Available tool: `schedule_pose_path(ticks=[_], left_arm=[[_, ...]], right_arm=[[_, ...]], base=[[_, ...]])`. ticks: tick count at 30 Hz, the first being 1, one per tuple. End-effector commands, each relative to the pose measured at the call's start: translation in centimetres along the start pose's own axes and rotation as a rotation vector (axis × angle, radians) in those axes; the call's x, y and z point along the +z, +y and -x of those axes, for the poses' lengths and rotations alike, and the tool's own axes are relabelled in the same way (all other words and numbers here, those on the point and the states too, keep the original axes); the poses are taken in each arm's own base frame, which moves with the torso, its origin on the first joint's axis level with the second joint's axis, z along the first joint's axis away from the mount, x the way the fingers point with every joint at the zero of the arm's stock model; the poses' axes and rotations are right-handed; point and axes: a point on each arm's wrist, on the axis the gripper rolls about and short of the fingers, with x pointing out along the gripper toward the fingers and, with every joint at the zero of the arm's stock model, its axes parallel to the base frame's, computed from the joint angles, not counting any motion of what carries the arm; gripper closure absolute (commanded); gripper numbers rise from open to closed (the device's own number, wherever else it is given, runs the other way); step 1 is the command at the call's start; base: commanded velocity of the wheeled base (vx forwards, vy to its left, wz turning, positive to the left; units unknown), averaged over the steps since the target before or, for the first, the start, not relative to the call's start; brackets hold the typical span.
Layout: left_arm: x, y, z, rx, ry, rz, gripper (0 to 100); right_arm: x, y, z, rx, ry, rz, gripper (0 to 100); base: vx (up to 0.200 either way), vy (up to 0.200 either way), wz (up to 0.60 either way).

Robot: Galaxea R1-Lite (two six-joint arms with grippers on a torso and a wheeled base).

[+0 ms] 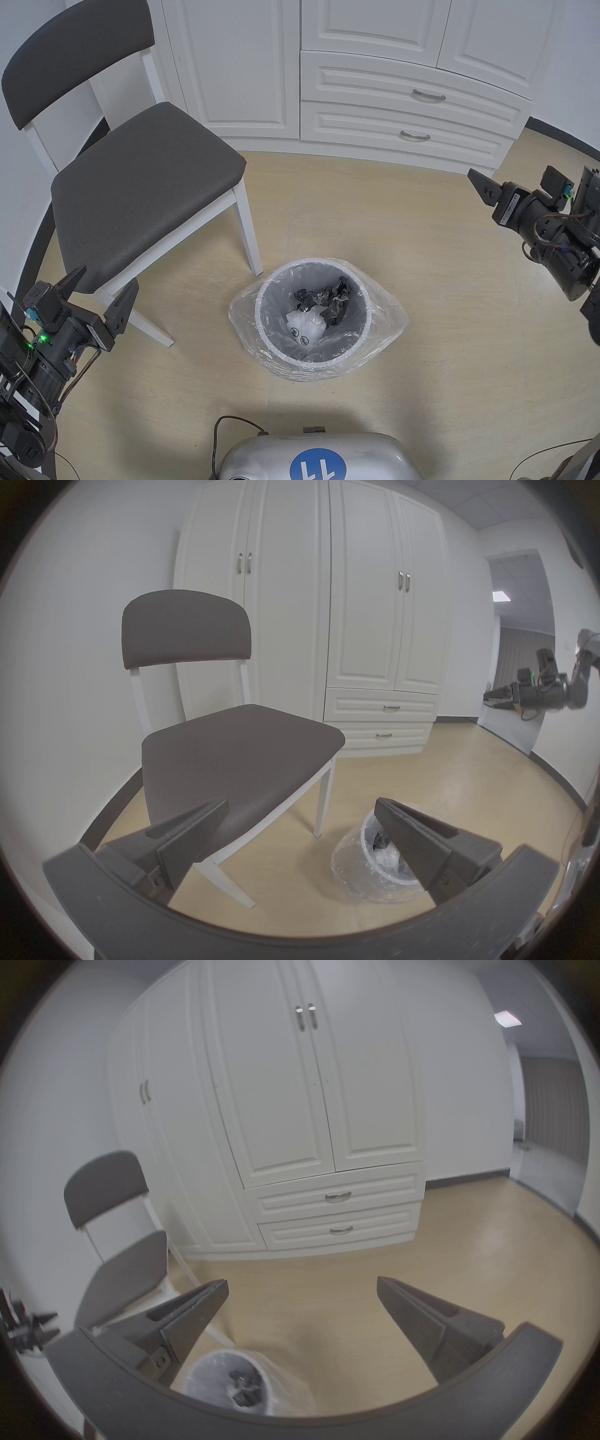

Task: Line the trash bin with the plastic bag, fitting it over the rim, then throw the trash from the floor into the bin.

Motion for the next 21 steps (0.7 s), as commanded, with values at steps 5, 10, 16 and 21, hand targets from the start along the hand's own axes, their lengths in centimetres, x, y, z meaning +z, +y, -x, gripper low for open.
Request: schedule_pose_path(ticks=[5,10,16,21], left_arm=[[2.7,1.8,-2.0,0.094,-0.143,0.07,0],[5.8,2.4,-1.1,0.122,-0.296,0.084,0],[9.3,3.0,1.6,0.164,-0.474,0.037,0],[10.0,3.0,2.8,0.185,-0.515,-0.007,0]], right_arm=[[-8.2,-1.3,-4.9,-0.095,-0.16,-0.078,0],[-8.0,-2.3,-5.2,-0.147,-0.186,0.008,0],[-3.1,-1.9,-2.0,-0.133,-0.314,-0.015,0],[-0.5,-2.2,1.0,-0.135,-0.376,0.026,0]], base=[[0.0,0.0,0.0],[0.0,0.0,0.0],[0.0,0.0,0.0],[0.0,0.0,0.0]])
